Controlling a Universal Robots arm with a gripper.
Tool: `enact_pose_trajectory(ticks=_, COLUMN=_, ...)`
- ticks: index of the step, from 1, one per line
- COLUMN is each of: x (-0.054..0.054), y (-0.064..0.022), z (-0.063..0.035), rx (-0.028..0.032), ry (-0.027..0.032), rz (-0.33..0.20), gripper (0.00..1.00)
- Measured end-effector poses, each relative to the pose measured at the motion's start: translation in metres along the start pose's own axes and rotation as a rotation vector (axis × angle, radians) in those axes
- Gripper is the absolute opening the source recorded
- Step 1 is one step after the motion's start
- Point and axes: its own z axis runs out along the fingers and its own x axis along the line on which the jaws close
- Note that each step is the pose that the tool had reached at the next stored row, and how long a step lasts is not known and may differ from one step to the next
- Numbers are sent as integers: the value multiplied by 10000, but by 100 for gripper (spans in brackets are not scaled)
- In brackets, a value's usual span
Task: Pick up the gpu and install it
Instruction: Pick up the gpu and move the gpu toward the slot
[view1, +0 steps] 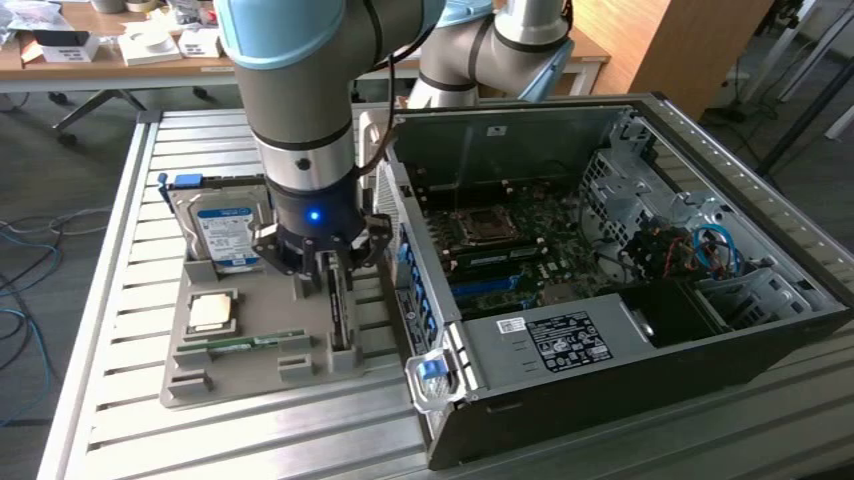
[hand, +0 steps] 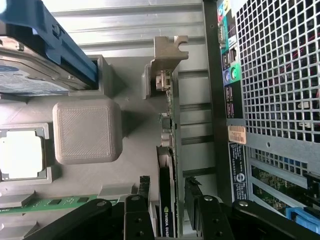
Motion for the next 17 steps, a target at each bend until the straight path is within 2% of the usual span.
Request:
enact_pose_trajectory(ticks=7, x=5, y=-4, z=82, rx=0, ry=0, rz=0, gripper=42)
enact_pose_trajectory(ticks=17, x=5, y=-5, z=104, rx=3, ry=3, rz=0, gripper=42)
